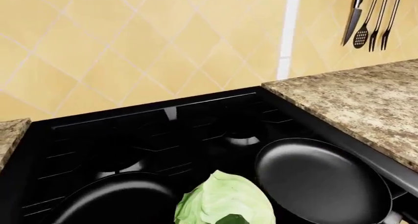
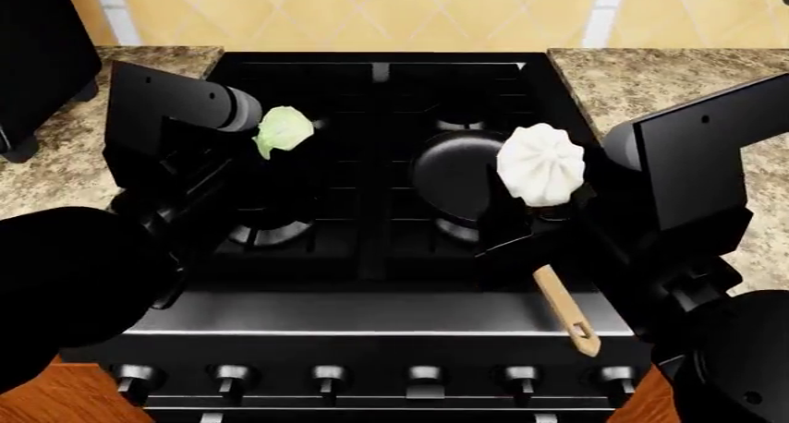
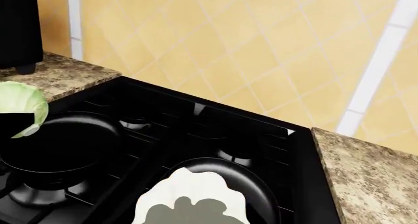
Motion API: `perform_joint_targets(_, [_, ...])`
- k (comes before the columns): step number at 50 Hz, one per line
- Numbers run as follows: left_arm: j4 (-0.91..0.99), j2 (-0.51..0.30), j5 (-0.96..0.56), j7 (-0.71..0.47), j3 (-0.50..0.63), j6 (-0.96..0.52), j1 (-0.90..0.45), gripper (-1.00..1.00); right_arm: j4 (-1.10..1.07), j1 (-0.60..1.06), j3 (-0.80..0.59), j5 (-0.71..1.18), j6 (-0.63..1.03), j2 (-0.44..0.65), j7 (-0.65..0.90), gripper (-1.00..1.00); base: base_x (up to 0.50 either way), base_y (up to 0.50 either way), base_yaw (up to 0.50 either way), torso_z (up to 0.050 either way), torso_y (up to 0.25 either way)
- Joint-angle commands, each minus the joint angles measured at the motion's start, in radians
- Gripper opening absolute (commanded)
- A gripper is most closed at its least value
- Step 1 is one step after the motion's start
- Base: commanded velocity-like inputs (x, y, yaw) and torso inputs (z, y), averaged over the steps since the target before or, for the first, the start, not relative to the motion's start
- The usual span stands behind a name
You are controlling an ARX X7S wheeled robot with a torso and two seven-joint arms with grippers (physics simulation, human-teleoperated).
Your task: Place both pans onto different burners. Then place the brussel sprout and the dumpling on different pans.
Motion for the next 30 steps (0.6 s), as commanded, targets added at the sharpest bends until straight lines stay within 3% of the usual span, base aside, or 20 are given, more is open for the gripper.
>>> perform_joint_targets(1, [-0.032, 0.004, 0.062, 0.000, -0.003, 0.029, -0.012, -1.00, 0.028, 0.008, 0.005, -0.053, 0.007, -0.014, -0.055, -1.00, 0.00, 0.00, 0.00, 0.000, 0.000])
perform_joint_targets(17, [-0.101, 0.019, 0.113, 0.031, 0.012, 0.057, -0.006, -1.00, 0.322, 0.054, -0.033, -0.292, -0.027, -0.110, -0.361, -1.00, 0.00, 0.00, 0.00, 0.000, 0.001])
perform_joint_targets(30, [-0.105, 0.022, 0.106, 0.030, 0.013, 0.060, 0.002, -1.00, 0.648, 0.203, -0.112, -0.380, 0.023, -0.213, -0.600, -1.00, 0.00, 0.00, 0.00, 0.000, 0.001])
